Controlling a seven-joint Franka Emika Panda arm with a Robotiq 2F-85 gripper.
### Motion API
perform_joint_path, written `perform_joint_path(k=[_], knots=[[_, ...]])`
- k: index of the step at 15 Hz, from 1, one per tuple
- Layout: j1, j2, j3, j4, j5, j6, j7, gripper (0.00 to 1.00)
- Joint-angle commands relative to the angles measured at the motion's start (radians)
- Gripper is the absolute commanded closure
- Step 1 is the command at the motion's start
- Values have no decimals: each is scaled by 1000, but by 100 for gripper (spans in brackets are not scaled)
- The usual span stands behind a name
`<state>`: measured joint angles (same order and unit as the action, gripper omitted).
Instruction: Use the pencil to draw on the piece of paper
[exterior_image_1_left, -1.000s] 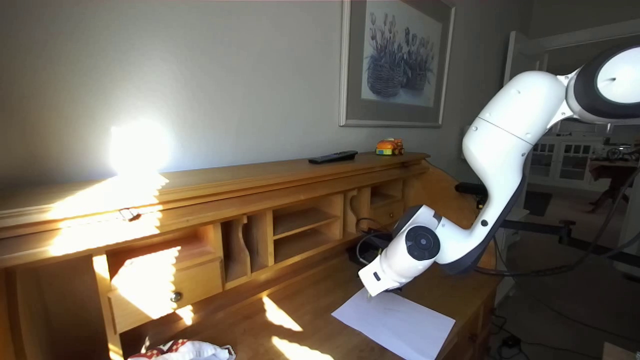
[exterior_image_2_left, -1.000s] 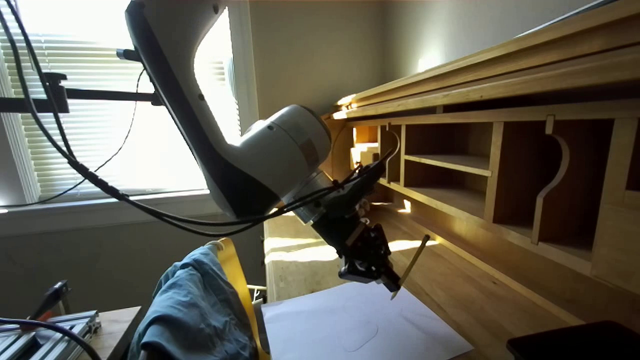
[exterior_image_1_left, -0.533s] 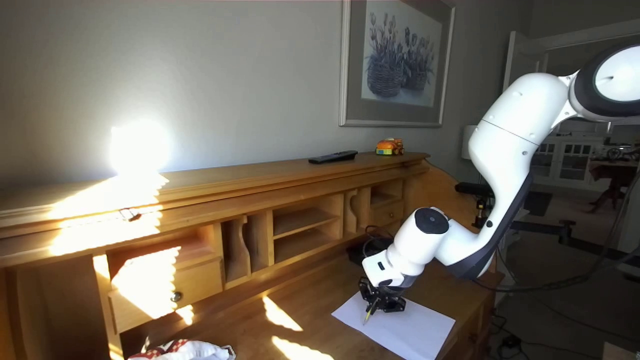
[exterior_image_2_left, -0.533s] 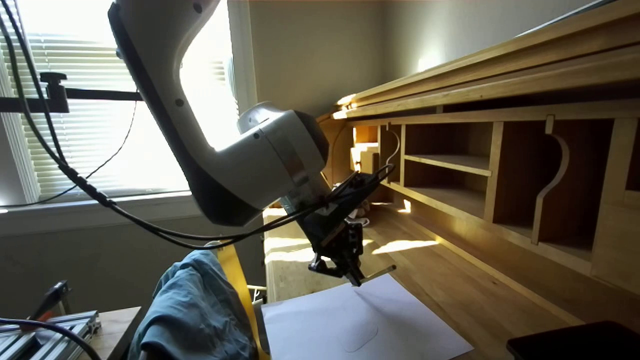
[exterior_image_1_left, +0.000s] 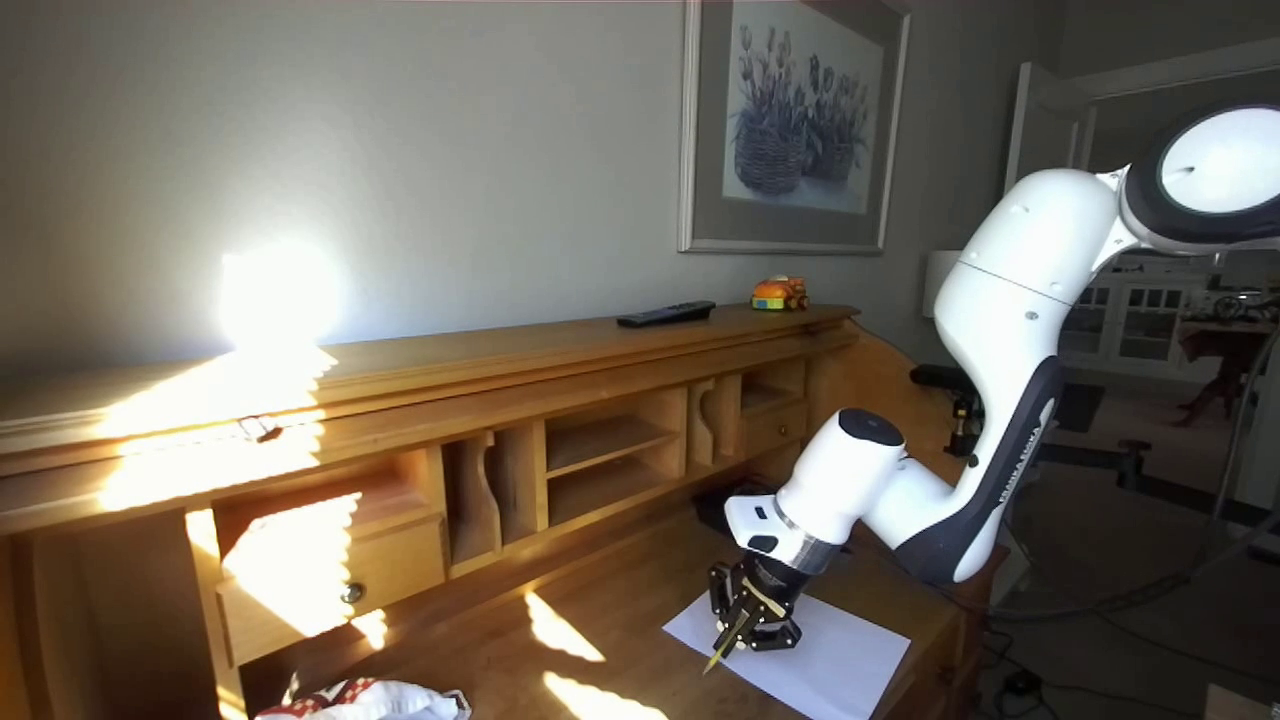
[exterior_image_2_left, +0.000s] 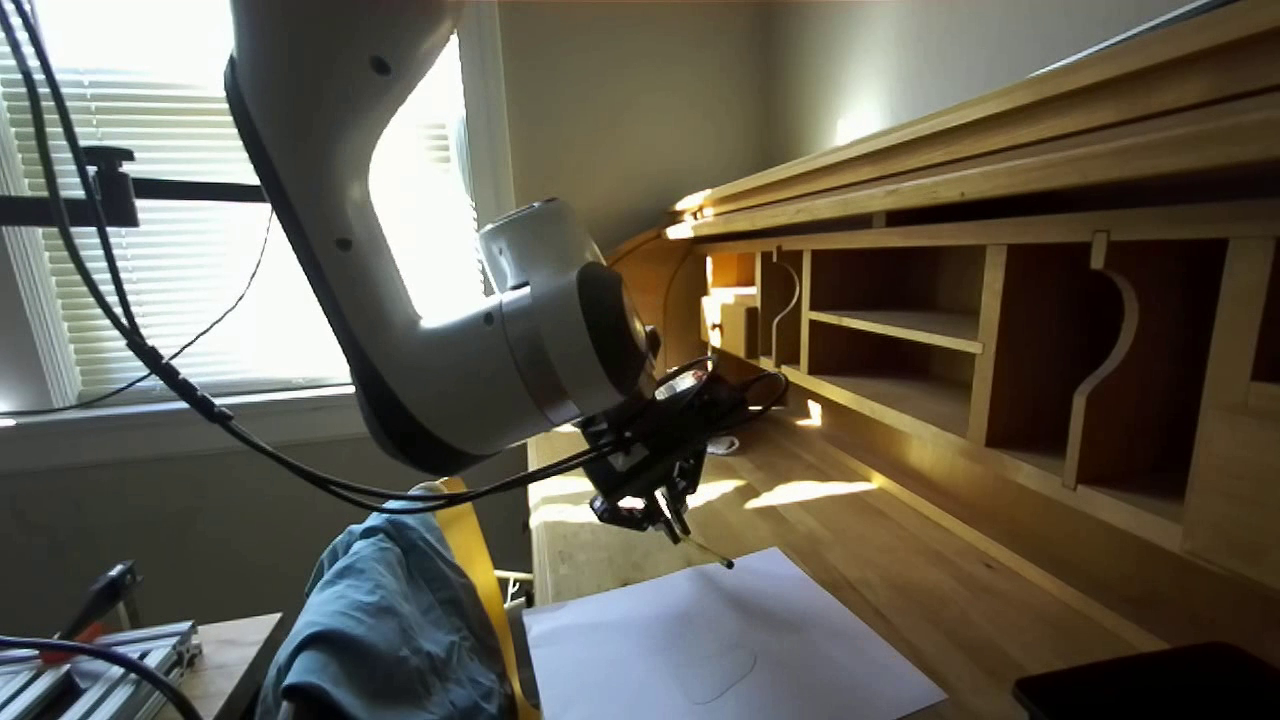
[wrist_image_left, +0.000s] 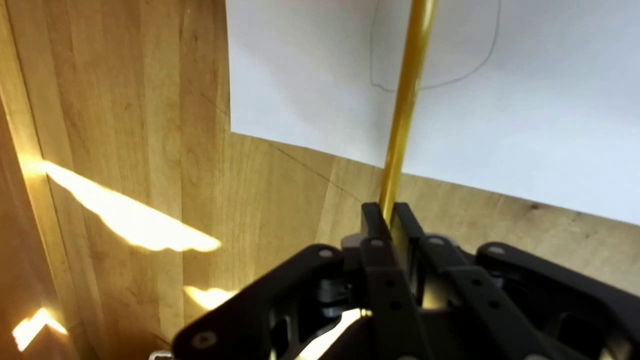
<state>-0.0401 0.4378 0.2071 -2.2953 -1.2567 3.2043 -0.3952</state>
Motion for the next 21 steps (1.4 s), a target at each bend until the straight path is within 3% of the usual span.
perform_joint_path(k=[1,21], knots=[[-49,47,56,8,69,77,7,98],[-245,221,216,53,77,147,95,98]])
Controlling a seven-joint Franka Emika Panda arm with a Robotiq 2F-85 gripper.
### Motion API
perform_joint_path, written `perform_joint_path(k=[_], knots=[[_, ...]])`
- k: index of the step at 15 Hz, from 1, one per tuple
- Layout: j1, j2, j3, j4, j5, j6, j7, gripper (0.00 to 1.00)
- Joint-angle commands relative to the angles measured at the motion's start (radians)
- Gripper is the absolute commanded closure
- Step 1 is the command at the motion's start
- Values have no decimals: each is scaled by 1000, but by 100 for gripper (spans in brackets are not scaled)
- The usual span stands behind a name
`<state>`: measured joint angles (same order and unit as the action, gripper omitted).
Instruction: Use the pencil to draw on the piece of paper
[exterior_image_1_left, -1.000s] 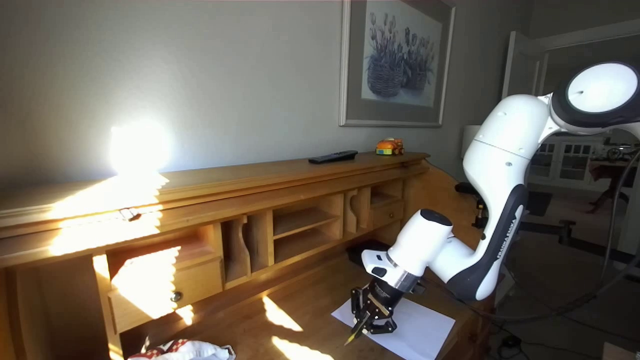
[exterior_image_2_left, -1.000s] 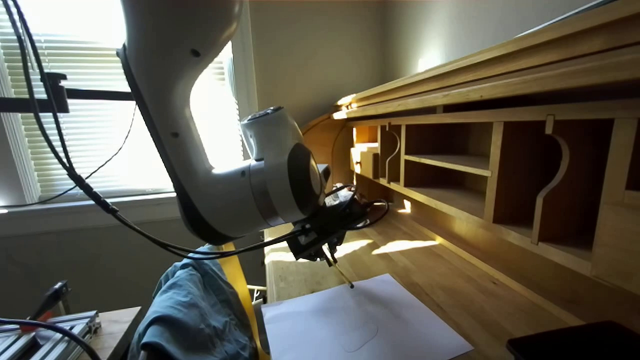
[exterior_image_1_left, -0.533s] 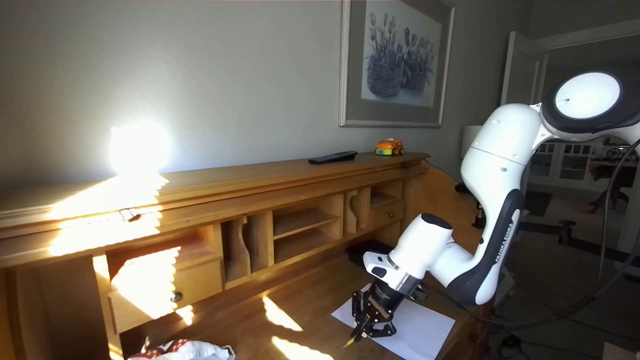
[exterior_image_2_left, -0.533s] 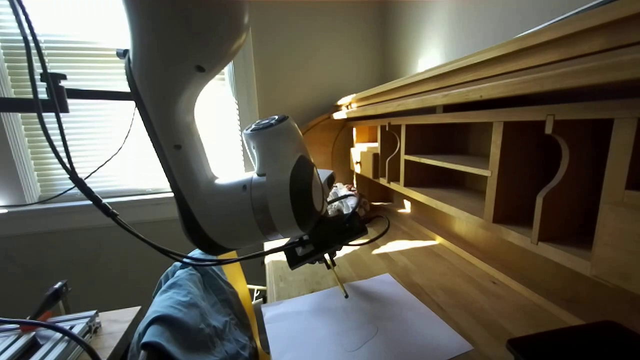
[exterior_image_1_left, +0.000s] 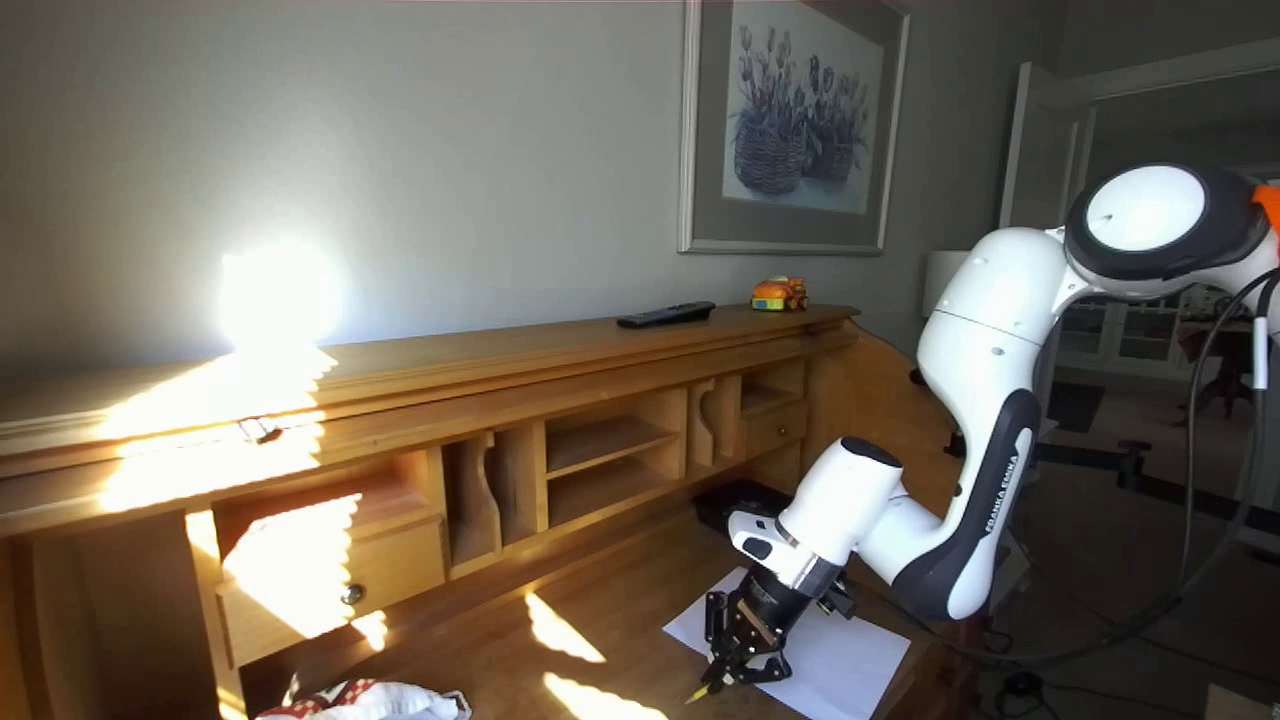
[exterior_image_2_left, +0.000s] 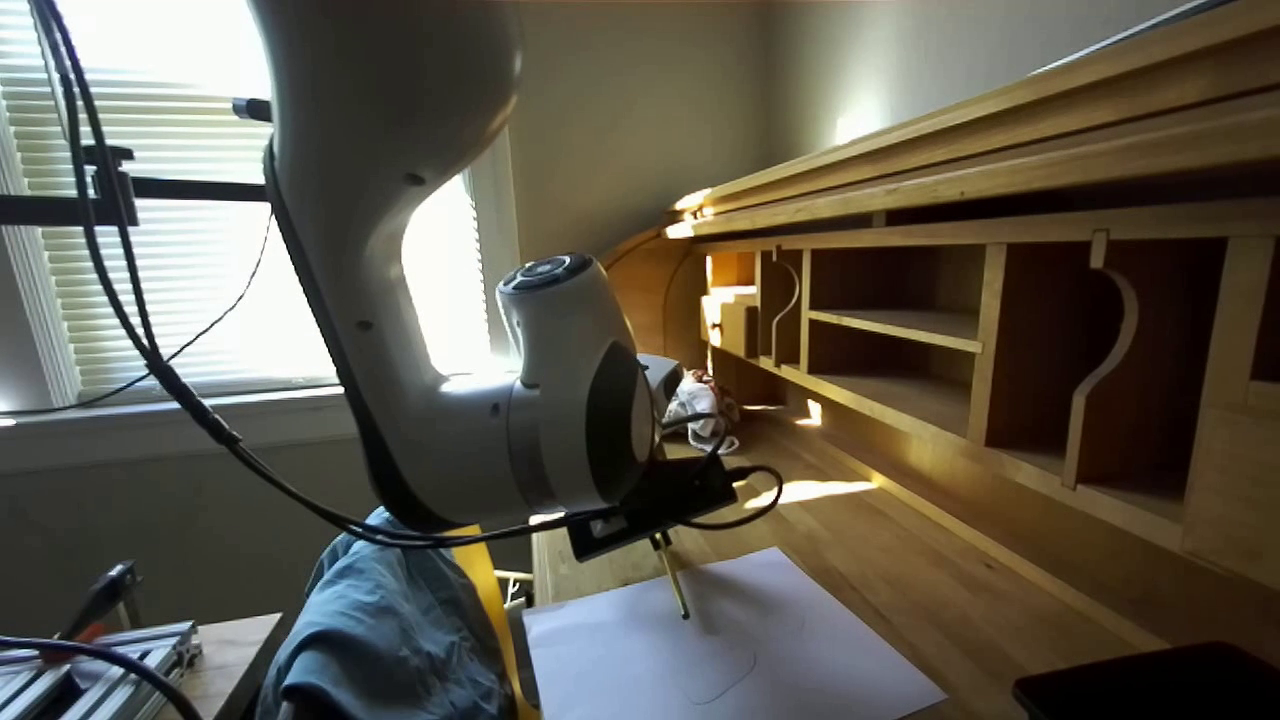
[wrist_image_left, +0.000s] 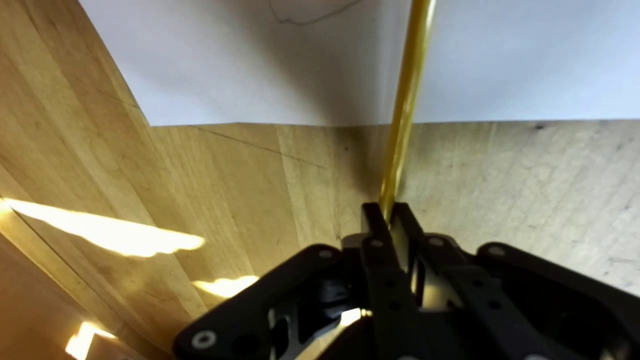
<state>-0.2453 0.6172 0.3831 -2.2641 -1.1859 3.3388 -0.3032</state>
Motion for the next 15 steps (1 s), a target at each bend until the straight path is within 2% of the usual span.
perform_joint_path(k=[1,2,4,8,9,12,15], knots=[[-52,49,53,22,3,3,0,67],[-59,52,61,23,0,1,-3,66],[-77,52,85,19,1,-9,0,53],[-137,-14,204,-41,9,-124,-2,25],[-158,-34,245,-57,22,-167,-7,19],[-267,-71,431,-118,103,-380,-111,0],[-358,-147,585,-131,192,-572,-232,0]])
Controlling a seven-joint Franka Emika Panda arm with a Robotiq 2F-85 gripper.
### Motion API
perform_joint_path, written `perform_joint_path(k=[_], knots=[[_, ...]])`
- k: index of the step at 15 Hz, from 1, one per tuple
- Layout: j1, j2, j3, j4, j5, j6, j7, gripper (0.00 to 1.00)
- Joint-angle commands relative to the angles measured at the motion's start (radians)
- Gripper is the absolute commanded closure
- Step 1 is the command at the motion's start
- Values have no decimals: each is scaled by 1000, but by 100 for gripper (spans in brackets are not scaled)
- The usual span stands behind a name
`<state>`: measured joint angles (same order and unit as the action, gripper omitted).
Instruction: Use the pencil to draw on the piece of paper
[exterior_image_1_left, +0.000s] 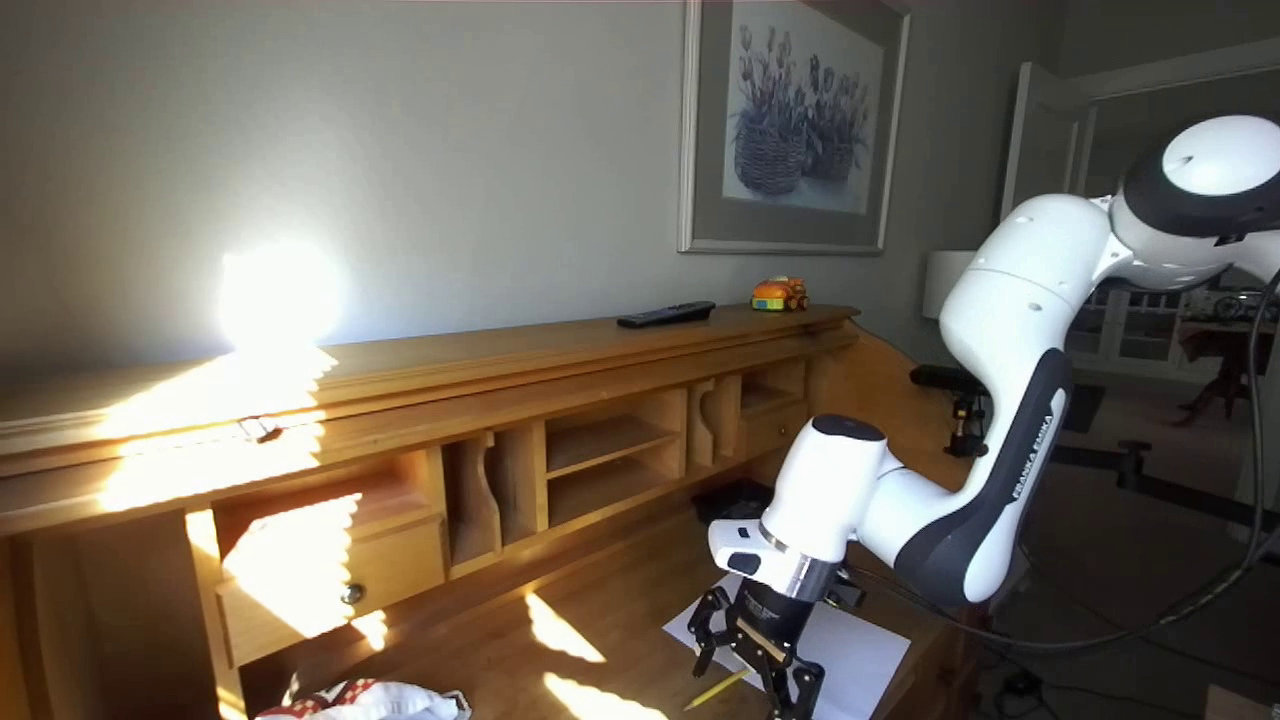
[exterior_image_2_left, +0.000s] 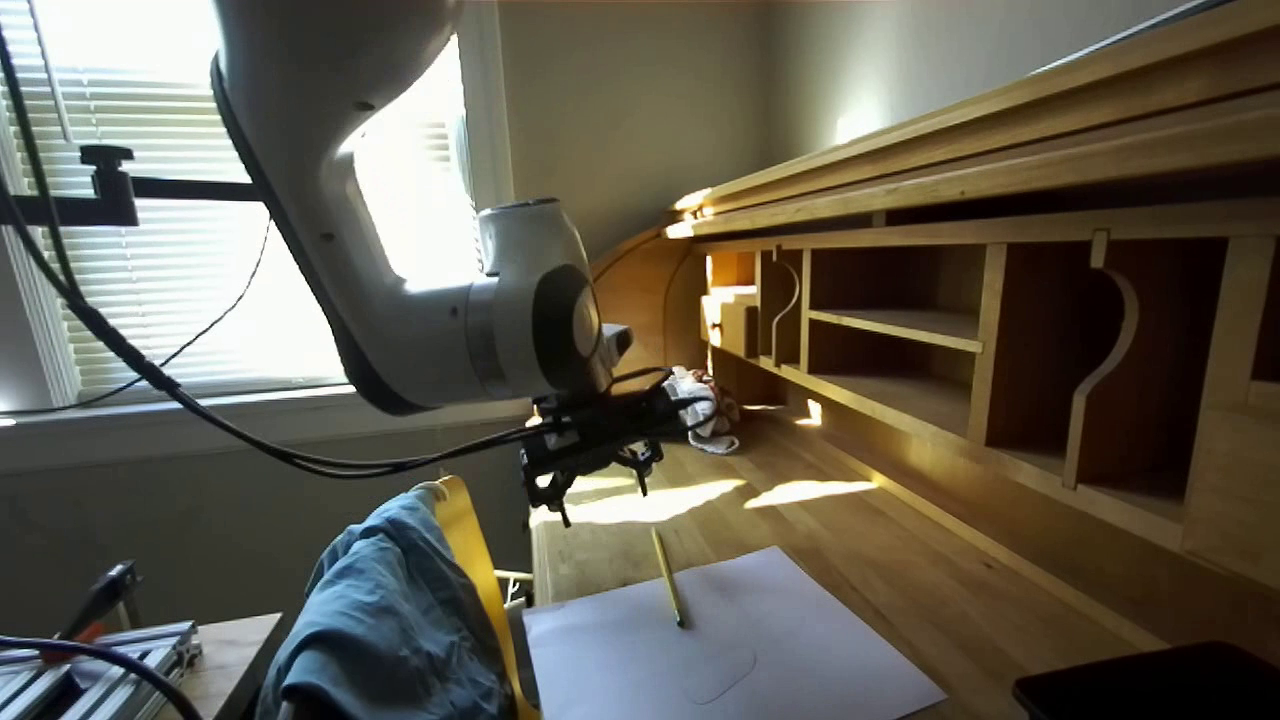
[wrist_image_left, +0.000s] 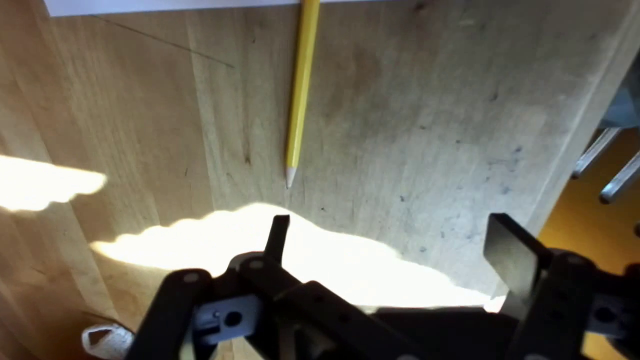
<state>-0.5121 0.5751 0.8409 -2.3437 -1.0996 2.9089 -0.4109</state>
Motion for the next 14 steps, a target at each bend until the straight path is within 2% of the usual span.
perform_joint_path(k=[1,5,8,9,11,14], knots=[[-123,-139,174,-51,130,-188,-153,0],[-256,-207,339,-19,227,-323,-254,0],[-373,-209,460,-6,331,-384,-303,0],[-310,-184,398,-6,256,-345,-257,0],[-357,-189,442,-5,288,-363,-272,0],[-364,-189,446,-5,293,-365,-274,0]])
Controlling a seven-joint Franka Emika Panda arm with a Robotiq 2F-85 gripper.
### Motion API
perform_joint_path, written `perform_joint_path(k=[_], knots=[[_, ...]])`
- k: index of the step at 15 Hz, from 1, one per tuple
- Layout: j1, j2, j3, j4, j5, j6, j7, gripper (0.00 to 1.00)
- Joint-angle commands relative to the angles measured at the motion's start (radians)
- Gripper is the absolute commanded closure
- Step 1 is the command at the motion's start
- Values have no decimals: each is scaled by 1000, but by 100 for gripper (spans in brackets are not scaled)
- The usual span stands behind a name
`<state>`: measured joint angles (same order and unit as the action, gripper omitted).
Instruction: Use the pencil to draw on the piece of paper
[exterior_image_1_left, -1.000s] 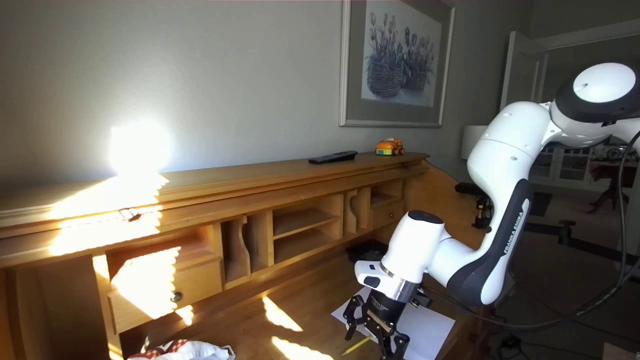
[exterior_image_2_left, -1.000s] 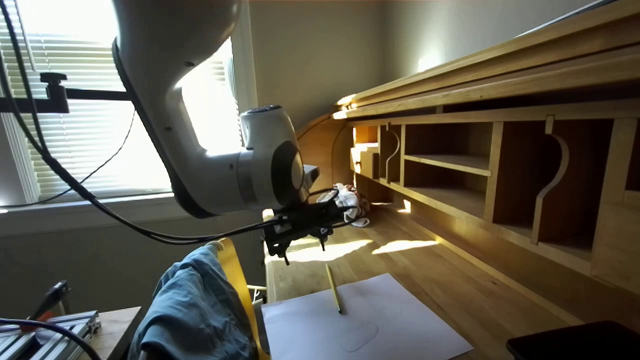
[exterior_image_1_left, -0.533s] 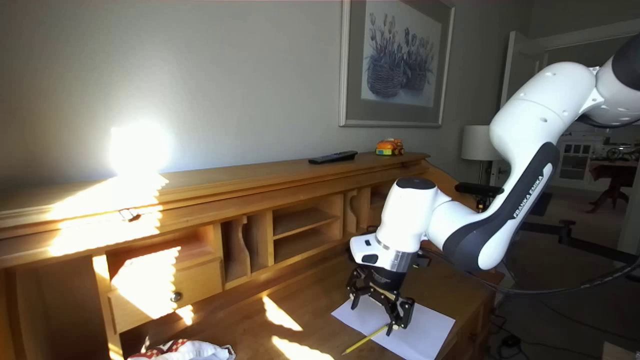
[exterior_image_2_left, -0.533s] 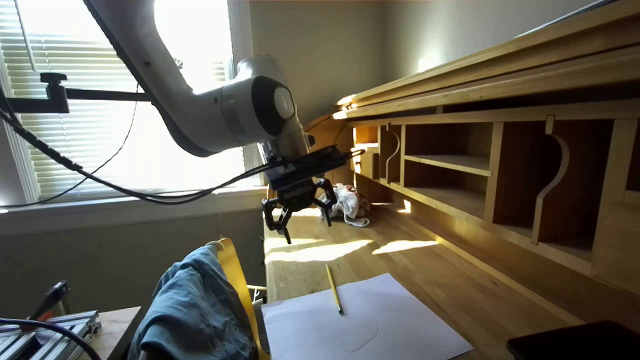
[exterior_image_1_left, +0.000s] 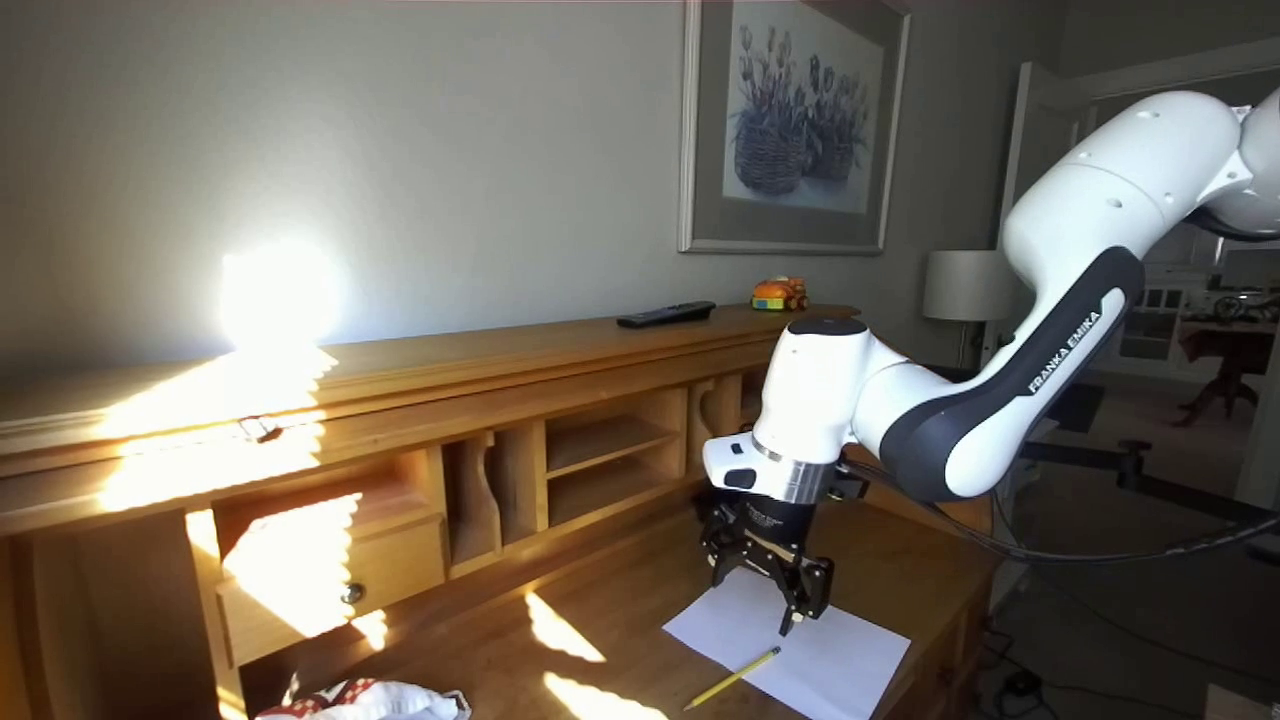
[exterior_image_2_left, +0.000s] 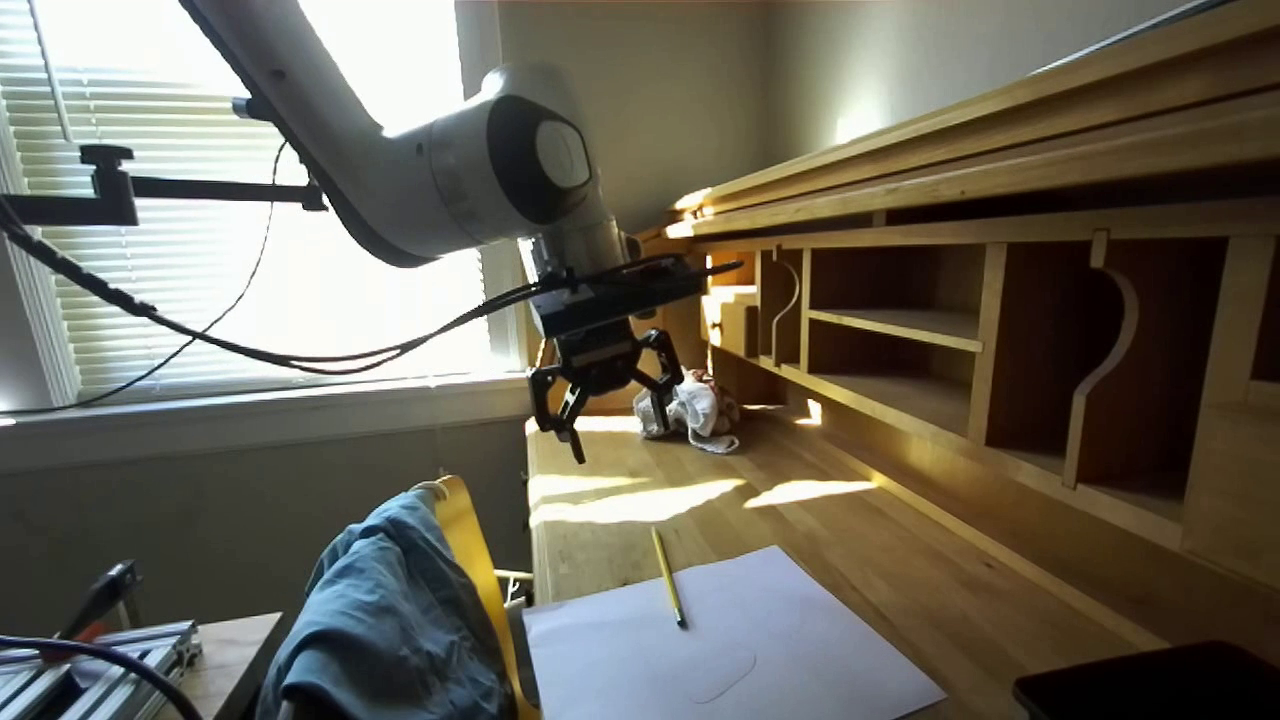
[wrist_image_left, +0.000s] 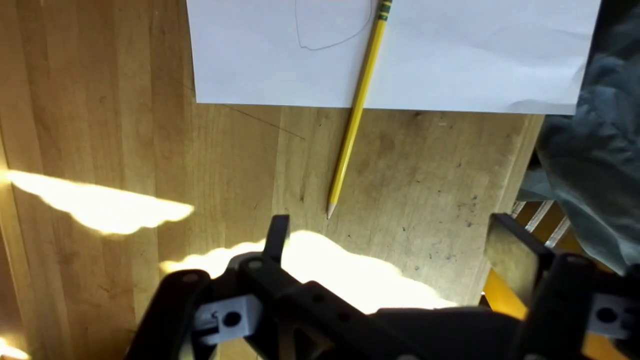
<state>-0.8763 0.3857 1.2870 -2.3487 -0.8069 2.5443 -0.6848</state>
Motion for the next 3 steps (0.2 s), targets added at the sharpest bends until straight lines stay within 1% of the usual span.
perform_joint_path(k=[1,3], knots=[[0,0,0,0,0,0,0,0],[0,0,0,0,0,0,0,0]])
